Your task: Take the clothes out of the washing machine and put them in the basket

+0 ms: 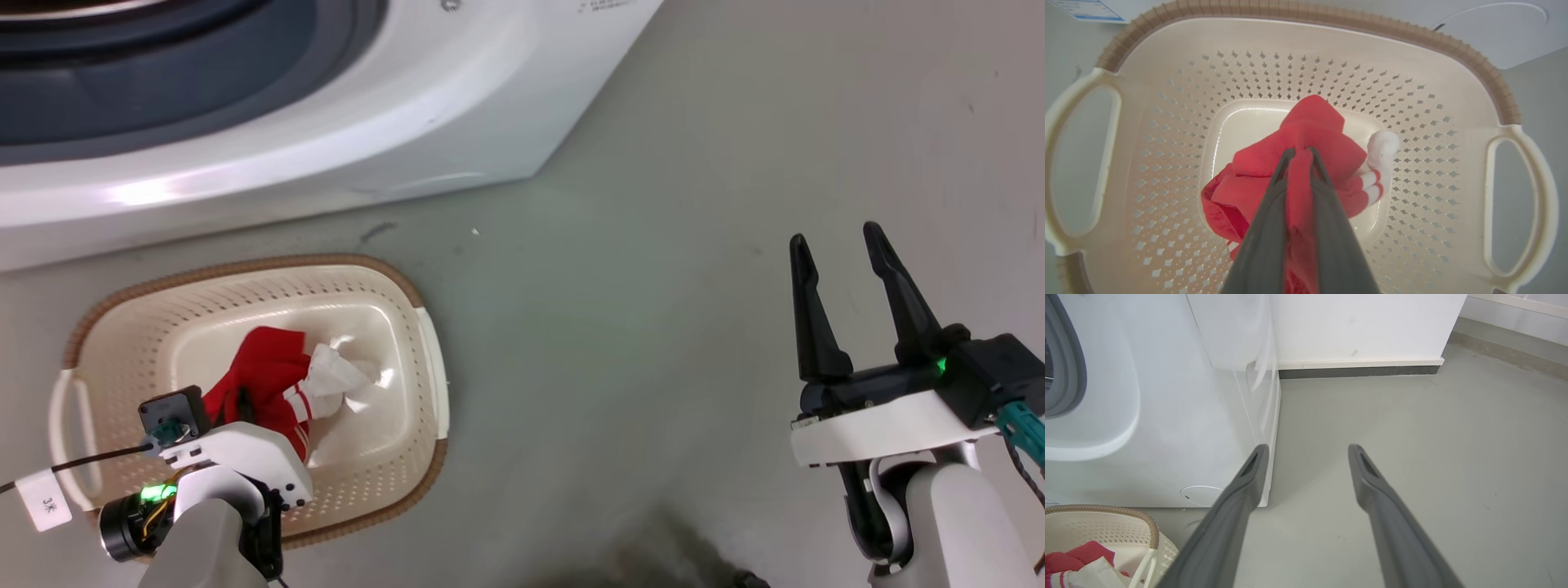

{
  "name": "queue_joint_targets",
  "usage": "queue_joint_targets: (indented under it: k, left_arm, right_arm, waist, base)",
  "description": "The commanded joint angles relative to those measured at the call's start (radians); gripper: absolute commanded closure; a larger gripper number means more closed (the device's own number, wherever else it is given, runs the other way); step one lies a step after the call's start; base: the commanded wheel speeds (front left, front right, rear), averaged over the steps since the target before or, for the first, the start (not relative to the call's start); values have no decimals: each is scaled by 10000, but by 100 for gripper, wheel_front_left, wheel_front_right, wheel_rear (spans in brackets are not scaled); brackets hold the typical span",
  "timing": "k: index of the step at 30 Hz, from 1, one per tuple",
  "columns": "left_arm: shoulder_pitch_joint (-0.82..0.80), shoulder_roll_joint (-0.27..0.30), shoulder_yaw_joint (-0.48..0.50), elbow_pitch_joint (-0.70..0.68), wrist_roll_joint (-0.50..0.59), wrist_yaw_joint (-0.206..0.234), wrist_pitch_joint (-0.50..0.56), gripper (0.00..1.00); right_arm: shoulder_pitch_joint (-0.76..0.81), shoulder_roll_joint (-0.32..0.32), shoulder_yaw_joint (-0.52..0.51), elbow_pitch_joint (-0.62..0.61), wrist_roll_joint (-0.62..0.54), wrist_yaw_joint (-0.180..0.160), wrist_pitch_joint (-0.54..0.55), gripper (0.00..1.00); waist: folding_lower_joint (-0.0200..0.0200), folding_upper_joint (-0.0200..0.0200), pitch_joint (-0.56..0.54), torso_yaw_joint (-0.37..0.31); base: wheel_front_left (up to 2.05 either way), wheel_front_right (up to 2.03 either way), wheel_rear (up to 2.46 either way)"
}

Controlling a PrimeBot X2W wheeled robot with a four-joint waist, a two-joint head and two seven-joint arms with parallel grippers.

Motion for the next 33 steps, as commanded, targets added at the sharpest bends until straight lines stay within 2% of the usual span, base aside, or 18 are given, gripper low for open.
queue_joint_targets:
  k: [1,11,19,20,21,22,33]
  left_arm:
    - [-253,21,103,373,-85,46,-67,100]
    - [-1454,165,-118,2640,-23,-222,54,100]
    - [-1986,225,-140,3414,-189,-373,493,100]
    - [-2008,213,-135,3445,-211,-382,480,77]
    - [-2021,199,-142,3476,-232,-386,461,47]
    - [-2014,179,-155,3508,-248,-402,492,0]
    - [-1306,-205,-185,3626,-404,-594,102,0]
  right_arm:
    - [-237,6,22,34,4,-7,-110,0]
    - [-643,5,239,221,186,-7,-326,0]
    - [-749,3,206,305,173,-7,-398,0]
    - [-742,3,213,328,174,-7,-403,0]
    - [-731,3,230,347,166,-7,-409,0]
    - [-747,3,251,381,170,-7,-415,0]
    - [-464,2,193,699,-43,-7,-423,0]
  waist:
    - [-2,0,466,-285]
    - [-2,0,1245,-577]
    - [-2,0,1576,-707]
    - [-2,0,1545,-693]
    - [-2,0,1491,-674]
    - [-2,0,1416,-654]
    - [-2,0,-558,-99]
  base:
    - [0,0,0]
    - [0,0,0]
    - [0,0,0]
    - [0,0,0]
    - [0,0,0]
    - [0,0,0]
    - [0,0,0]
